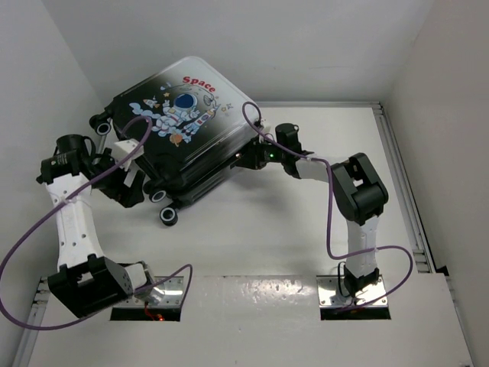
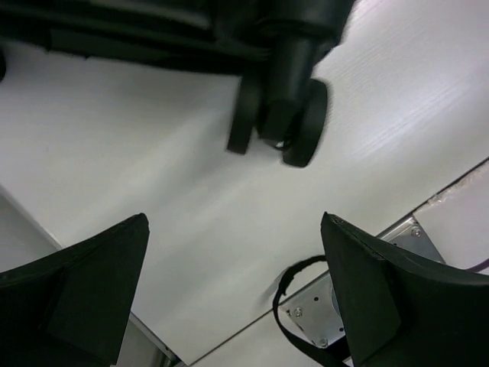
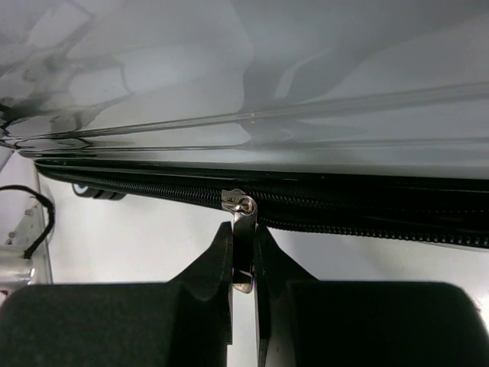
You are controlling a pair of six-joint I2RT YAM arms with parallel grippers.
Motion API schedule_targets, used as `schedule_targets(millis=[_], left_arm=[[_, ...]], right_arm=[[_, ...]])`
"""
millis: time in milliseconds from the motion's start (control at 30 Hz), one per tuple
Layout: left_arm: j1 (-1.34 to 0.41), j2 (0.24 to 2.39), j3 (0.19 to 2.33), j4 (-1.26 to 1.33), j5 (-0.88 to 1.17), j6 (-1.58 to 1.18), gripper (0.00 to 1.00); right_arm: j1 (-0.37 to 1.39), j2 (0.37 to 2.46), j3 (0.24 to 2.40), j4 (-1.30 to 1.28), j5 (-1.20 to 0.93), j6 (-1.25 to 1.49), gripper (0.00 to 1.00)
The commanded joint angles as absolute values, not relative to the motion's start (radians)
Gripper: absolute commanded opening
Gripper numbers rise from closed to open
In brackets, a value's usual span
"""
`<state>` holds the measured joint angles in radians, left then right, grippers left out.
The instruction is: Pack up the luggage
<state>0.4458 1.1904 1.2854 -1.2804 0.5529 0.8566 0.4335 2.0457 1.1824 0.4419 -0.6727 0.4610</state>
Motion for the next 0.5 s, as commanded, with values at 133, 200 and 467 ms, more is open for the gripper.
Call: schedule_targets(millis=[133,200,467], left_arm=[[0.304,1.209,1.283,-1.304,0.658,0.847,1.0],[0.295,1.233,1.26,-1.252,0.658,0.803,1.0],[0.161,1.233,1.166,-0.98,0.569,0.608,1.0]], right_arm=[[0.479,2.016,1.204,0.502,-0.615,0.397,0.0],[0.48,2.008,1.198,0.508,-0.614,0.4,0.0],[0.483,1.996,1.183,0.499,-0.617,0.379,0.0]])
